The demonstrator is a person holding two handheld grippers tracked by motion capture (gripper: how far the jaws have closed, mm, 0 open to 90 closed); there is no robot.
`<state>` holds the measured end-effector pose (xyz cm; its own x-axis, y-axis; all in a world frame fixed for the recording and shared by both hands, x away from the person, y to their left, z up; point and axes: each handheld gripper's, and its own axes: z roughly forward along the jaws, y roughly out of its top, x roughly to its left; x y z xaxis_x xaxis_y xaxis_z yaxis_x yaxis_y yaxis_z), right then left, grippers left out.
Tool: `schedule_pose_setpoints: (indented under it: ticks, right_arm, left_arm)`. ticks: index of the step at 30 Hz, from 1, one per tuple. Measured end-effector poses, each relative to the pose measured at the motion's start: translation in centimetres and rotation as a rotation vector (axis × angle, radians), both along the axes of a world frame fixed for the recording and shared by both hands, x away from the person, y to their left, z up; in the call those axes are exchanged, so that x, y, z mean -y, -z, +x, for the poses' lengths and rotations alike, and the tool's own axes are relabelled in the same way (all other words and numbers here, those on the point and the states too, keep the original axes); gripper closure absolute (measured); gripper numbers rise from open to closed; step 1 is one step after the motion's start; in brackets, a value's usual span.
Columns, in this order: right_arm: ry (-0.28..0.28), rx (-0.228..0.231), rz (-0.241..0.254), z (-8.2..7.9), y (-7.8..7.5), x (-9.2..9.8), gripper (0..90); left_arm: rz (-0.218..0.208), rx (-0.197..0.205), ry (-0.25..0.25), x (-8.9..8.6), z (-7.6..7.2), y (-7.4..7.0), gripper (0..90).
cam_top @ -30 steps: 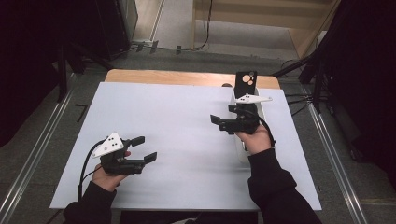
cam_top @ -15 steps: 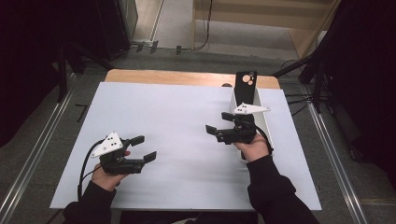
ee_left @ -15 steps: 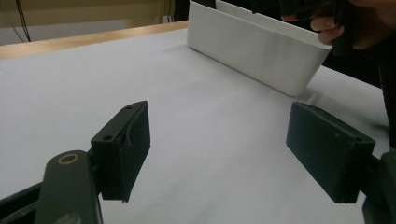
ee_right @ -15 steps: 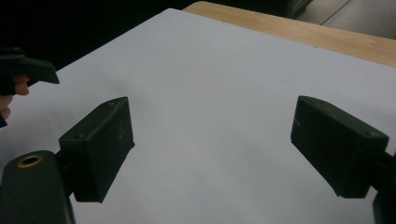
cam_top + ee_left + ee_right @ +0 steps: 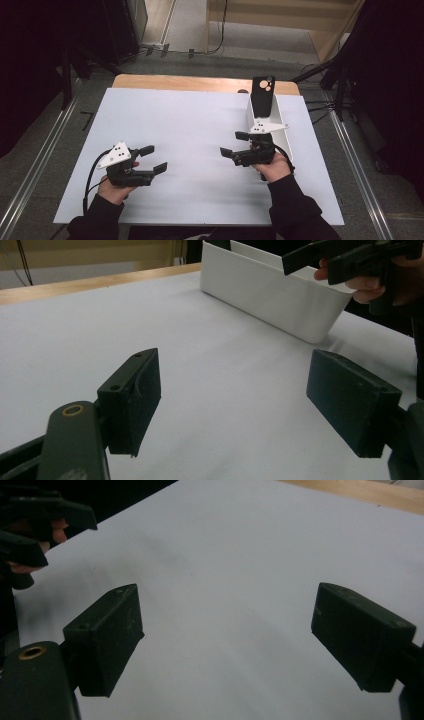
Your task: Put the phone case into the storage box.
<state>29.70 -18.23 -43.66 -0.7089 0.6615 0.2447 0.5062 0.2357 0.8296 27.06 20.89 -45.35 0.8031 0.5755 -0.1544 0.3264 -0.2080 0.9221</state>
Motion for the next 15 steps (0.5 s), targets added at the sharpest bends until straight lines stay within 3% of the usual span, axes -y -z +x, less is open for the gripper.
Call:
schedule_pose_setpoints:
  ticks: [15]
  right_arm:
    - [-0.073, -0.023, -0.064, -2.2, 1.2, 0.4, 12.2]
  left_arm:
    - [0.003, 0.001, 0.004, 0.0, 0.0, 0.0, 21.5]
